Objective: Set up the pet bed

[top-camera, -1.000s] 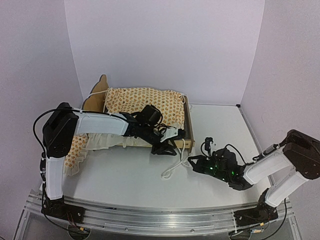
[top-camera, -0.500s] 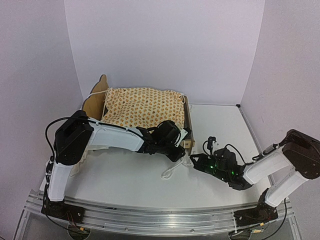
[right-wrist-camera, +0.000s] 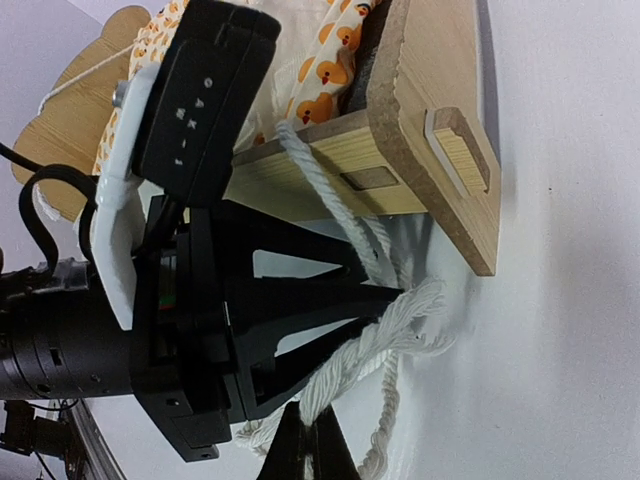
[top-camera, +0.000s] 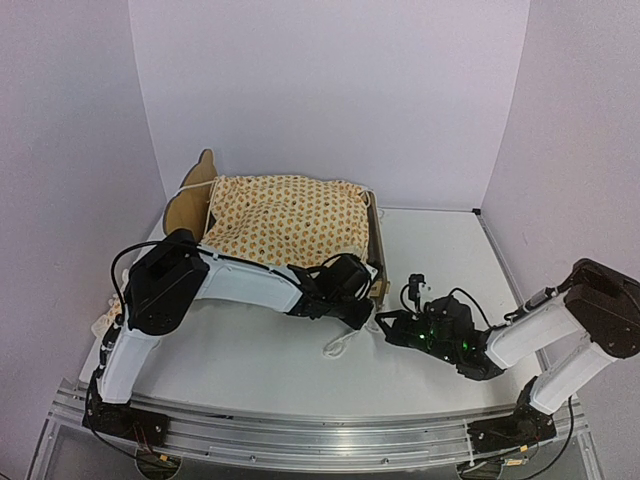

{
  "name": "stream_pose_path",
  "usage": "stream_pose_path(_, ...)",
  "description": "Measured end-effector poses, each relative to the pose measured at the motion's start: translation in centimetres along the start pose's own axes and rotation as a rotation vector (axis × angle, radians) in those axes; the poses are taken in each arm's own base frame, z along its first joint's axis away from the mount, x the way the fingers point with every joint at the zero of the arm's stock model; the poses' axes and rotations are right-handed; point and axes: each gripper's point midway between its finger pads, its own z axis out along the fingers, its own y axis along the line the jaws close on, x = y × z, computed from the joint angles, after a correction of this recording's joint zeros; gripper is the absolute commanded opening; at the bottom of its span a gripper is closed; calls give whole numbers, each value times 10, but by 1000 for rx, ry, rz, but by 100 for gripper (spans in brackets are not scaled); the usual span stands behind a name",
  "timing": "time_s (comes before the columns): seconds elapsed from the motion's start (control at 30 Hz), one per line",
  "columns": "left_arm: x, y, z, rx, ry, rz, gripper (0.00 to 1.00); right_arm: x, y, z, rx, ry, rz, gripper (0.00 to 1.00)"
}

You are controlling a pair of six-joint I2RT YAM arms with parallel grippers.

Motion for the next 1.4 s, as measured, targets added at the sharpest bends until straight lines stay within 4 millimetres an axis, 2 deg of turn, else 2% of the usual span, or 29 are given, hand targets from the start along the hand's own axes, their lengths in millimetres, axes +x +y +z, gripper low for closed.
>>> stream_pose_path(0.07,-4,-1,0,-4,-13,-1,1,1,0,1,-2,6,-4,0)
stream_pose_path(0.1,-7,-1,-1,-6,-22,6,0,2,0,1,-1,9,-6,0)
stream_pose_path(0.27,-13,-1,-2,-10,-36,2,0,1,-2,2,0,9,-19,0)
stream_pose_path(0.43,2,1,-5,14,40,-4,0,-9,-4,7,2,22,-50,0)
stream_pose_path(0.57,5,-3,-17,80,94,-4,0,-21,15,19,-29,45,-116,0)
stream_pose_path(0.67,-1,-7,-28,130,103,0,0,-26,23,23,-50,61,-153,0)
stream_pose_path(0.93,-21,-7,-56,201,85,11,0,-33,14,28,-27,118,-198,0)
stream_pose_path(1.03,-26,-6,-66,216,77,13,0,-31,5,28,-20,155,-201,0)
stream_pose_path(1.17,-31,-6,-72,235,67,24,0,-22,3,32,-44,212,-209,0)
stream_pose_path(1.3,-31,-12,-76,273,66,46,0,-13,9,37,-85,266,-225,0)
stream_pose_path(1.4,-26,-20,-80,329,72,76,0,-18,20,47,-132,274,-241,0)
